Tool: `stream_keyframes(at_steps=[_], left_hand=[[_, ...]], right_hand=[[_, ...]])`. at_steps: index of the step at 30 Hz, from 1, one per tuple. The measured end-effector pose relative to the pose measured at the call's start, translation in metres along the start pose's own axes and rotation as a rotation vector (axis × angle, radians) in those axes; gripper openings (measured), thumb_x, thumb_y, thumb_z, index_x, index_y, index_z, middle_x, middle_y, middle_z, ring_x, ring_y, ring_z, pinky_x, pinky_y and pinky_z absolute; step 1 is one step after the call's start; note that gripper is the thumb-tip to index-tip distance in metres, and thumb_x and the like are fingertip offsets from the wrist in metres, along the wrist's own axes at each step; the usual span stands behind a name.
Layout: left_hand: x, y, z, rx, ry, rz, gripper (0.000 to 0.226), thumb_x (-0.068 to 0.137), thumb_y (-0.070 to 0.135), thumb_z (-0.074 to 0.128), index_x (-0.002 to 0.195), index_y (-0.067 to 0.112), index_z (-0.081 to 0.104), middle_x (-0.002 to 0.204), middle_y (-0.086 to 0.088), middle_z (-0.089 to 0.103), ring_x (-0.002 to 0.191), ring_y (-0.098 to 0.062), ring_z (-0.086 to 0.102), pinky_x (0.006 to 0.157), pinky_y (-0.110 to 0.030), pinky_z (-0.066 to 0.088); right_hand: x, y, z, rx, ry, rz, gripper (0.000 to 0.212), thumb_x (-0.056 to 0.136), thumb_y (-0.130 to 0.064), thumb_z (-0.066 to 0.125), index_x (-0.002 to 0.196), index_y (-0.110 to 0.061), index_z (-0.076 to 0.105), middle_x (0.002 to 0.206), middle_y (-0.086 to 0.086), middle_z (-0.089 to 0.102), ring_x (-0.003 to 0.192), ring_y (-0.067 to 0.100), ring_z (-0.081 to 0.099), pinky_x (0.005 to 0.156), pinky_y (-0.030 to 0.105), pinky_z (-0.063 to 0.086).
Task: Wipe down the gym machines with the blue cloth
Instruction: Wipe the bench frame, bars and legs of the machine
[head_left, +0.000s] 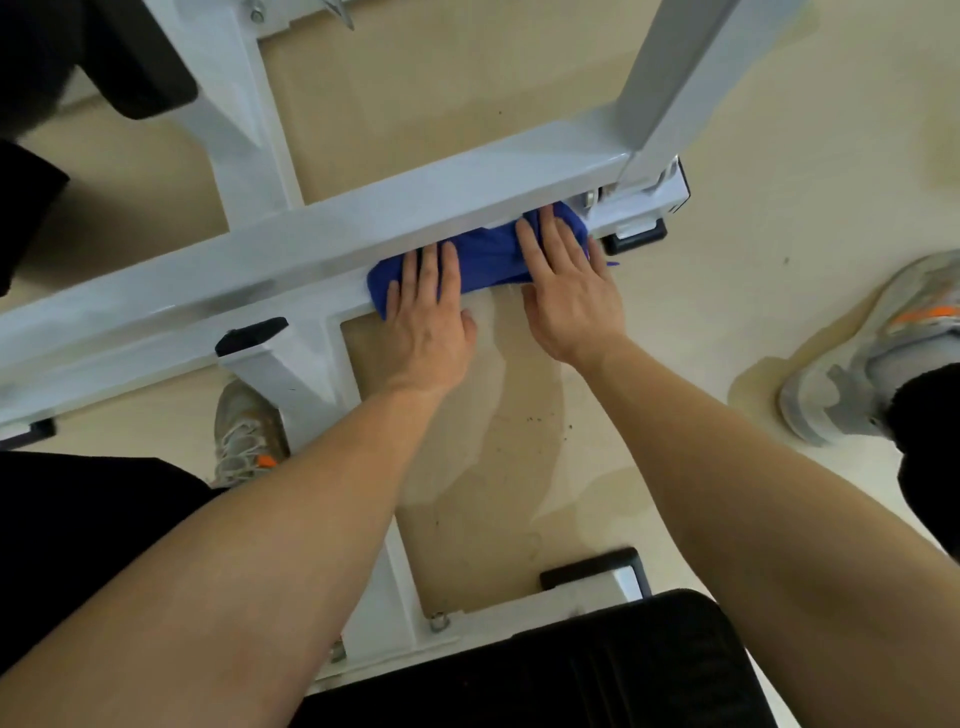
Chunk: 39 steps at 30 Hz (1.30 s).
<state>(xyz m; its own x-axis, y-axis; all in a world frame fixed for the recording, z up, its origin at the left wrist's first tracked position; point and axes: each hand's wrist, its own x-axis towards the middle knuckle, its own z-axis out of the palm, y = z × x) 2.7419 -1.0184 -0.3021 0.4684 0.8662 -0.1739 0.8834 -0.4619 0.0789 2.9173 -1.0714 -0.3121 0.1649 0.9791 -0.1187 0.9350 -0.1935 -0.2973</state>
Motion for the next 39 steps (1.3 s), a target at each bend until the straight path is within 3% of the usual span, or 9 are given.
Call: stream_keyframes(at_steps=[3, 7, 12, 17, 21, 26, 30, 34, 39], left_hand=[[-0.008, -0.018, 0.002, 0.047, -0.029, -0.063, 0.082, 0.093, 0.028, 0.054, 0.156, 0.006, 0.007, 0.163, -0.015, 0.012, 0.151, -0.03, 0.012, 0.121, -0.046, 0.02], [-0.02, -0.032, 0.001, 0.083, -0.068, -0.194, 0.086, 0.091, 0.031, 0.057, 0.156, 0.003, 0.008, 0.163, -0.016, 0.012, 0.15, -0.035, 0.01, 0.122, -0.048, 0.016], [-0.002, -0.007, -0.005, 0.096, -0.104, -0.01, 0.082, 0.094, 0.035, 0.051, 0.156, 0.009, 0.004, 0.164, -0.013, 0.01, 0.15, -0.033, 0.01, 0.12, -0.05, 0.017], [0.007, 0.027, -0.003, 0.063, -0.157, -0.103, 0.089, 0.093, 0.038, 0.049, 0.155, 0.005, -0.006, 0.162, -0.023, 0.0, 0.15, -0.041, 0.0, 0.12, -0.053, 0.011], [0.005, 0.023, -0.008, 0.047, -0.163, -0.165, 0.094, 0.091, 0.037, 0.055, 0.154, -0.001, -0.005, 0.16, -0.028, 0.002, 0.15, -0.04, 0.003, 0.122, -0.05, 0.014], [-0.007, 0.01, -0.008, 0.14, -0.159, -0.094, 0.093, 0.092, 0.042, 0.056, 0.156, 0.011, -0.005, 0.162, -0.021, 0.0, 0.15, -0.038, 0.005, 0.12, -0.049, 0.016], [-0.005, 0.011, -0.007, 0.158, -0.155, 0.073, 0.088, 0.094, 0.035, 0.053, 0.157, 0.019, -0.005, 0.164, -0.013, -0.005, 0.151, -0.033, 0.003, 0.122, -0.046, 0.013], [0.003, 0.038, -0.008, 0.11, -0.179, 0.187, 0.083, 0.096, 0.034, 0.049, 0.157, 0.015, -0.004, 0.164, -0.012, -0.009, 0.152, -0.032, -0.003, 0.123, -0.045, 0.009], [-0.012, 0.024, -0.005, 0.082, -0.177, -0.05, 0.093, 0.095, 0.04, 0.052, 0.154, 0.001, -0.008, 0.16, -0.026, -0.012, 0.15, -0.039, -0.006, 0.122, -0.046, 0.006]], right_hand=[[0.012, -0.021, -0.001, -0.049, -0.104, -0.037, 0.067, 0.101, -0.027, 0.032, 0.16, -0.015, 0.003, 0.167, 0.007, 0.003, 0.154, 0.023, 0.002, 0.125, 0.041, -0.001], [0.025, -0.051, 0.004, -0.067, -0.191, -0.258, 0.074, 0.098, -0.036, 0.038, 0.16, -0.024, -0.002, 0.168, 0.006, 0.002, 0.154, 0.024, 0.0, 0.125, 0.041, 0.0], [0.018, 0.004, -0.012, -0.151, -0.173, -0.298, 0.089, 0.091, -0.034, 0.051, 0.158, -0.034, -0.007, 0.166, 0.017, 0.004, 0.154, 0.03, 0.005, 0.125, 0.043, 0.005], [0.005, 0.042, -0.027, -0.21, -0.23, -0.325, 0.085, 0.088, -0.033, 0.056, 0.157, -0.027, 0.006, 0.165, 0.021, -0.006, 0.153, 0.034, 0.007, 0.124, 0.046, 0.015], [0.01, 0.019, -0.019, -0.227, -0.216, -0.186, 0.085, 0.095, -0.05, 0.045, 0.159, -0.024, -0.005, 0.166, 0.015, -0.005, 0.154, 0.03, 0.002, 0.125, 0.044, 0.007], [0.021, -0.018, -0.013, -0.182, -0.168, -0.07, 0.08, 0.093, -0.056, 0.037, 0.16, -0.025, 0.005, 0.166, 0.012, 0.006, 0.152, 0.031, 0.009, 0.124, 0.048, 0.009], [0.013, -0.005, -0.013, -0.196, -0.146, -0.019, 0.078, 0.095, -0.045, 0.043, 0.16, -0.02, 0.008, 0.167, 0.011, 0.004, 0.154, 0.027, 0.008, 0.125, 0.045, 0.008], [0.001, 0.013, -0.015, -0.23, -0.136, 0.019, 0.078, 0.092, -0.03, 0.042, 0.16, -0.016, 0.004, 0.167, 0.009, -0.003, 0.154, 0.022, 0.002, 0.125, 0.043, 0.007], [0.006, -0.011, -0.013, -0.198, -0.229, -0.005, 0.089, 0.09, -0.036, 0.047, 0.159, -0.016, -0.005, 0.166, 0.013, -0.011, 0.154, 0.028, -0.007, 0.125, 0.043, 0.003]])
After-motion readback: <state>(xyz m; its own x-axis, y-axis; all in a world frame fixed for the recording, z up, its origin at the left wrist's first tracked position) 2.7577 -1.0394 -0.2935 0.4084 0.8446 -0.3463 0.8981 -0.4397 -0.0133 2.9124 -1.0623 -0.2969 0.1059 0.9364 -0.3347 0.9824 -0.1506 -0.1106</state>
